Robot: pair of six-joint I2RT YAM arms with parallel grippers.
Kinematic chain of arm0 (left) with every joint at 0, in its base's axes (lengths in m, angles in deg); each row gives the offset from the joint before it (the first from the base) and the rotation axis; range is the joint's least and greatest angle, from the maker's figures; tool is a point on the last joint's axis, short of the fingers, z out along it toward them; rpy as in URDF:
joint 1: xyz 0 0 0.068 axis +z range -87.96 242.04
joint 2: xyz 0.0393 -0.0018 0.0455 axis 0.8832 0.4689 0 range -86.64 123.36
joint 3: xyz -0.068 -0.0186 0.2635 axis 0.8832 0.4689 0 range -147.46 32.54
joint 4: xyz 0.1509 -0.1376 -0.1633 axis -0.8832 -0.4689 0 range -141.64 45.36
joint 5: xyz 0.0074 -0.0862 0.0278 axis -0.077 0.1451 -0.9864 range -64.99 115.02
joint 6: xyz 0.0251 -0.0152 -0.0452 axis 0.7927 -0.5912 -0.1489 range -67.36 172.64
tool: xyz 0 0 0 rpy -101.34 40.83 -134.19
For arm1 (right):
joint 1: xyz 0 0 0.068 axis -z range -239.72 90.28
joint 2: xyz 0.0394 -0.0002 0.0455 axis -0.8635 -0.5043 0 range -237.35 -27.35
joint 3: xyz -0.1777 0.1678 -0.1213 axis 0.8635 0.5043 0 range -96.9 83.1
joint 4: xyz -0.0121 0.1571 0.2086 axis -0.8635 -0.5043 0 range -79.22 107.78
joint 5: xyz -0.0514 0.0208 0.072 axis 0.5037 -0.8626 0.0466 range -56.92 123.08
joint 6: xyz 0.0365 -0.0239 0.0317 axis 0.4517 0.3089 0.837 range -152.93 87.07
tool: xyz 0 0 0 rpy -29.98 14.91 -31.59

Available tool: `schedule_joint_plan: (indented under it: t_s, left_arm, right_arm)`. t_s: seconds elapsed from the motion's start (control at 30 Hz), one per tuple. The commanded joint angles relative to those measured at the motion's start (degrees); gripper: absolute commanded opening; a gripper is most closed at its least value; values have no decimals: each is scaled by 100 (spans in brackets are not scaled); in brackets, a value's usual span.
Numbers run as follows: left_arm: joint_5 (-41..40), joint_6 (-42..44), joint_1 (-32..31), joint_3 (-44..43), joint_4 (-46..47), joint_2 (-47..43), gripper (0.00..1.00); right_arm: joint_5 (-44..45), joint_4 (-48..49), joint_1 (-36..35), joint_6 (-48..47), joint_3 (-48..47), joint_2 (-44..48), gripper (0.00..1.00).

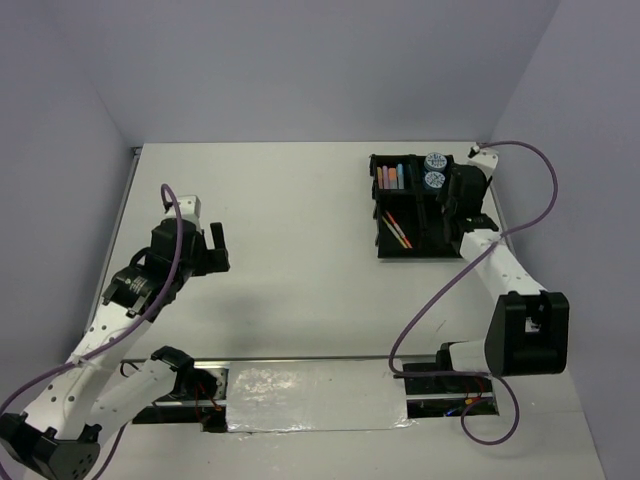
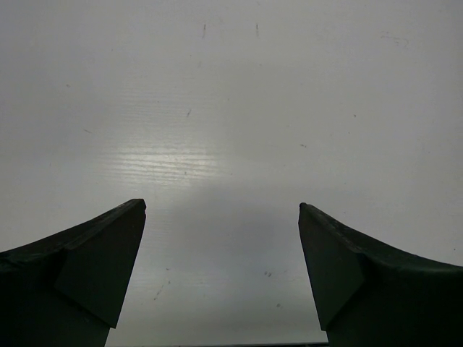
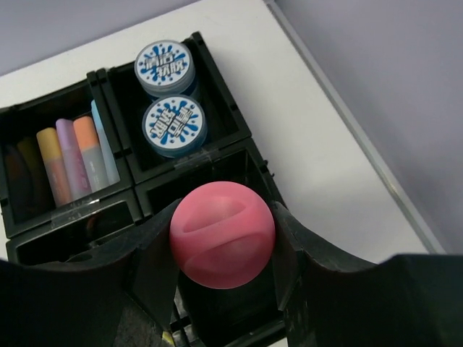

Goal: Sort the stationery into containers
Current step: Place the stationery in the storage box.

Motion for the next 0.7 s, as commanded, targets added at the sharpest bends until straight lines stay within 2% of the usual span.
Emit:
schedule_joint_plan:
  t_s: [0.0, 0.07, 0.3, 0.53, 0.63, 0.67]
  left_arm:
    - [11, 93, -48, -48, 172, -89, 99]
    - [11, 102, -57, -48, 172, -141, 99]
    - [20, 111, -74, -39, 189, -221, 99]
    - [46, 120, -92, -39, 189, -194, 99]
    - [37, 119, -101, -30, 189, -203, 99]
    - [29, 119, -109, -30, 181, -212, 99]
  right_arm:
    - [-163, 553, 38, 166, 101, -212, 0]
    - [-556, 1060, 47, 45, 390, -291, 0]
    - [-392, 1231, 47, 202, 620, -607, 0]
    - [-296, 1047, 47, 131, 427, -880, 0]
    - [-278, 924, 47, 79, 321, -1056, 6]
    - [-287, 906, 229, 87, 321, -1082, 20]
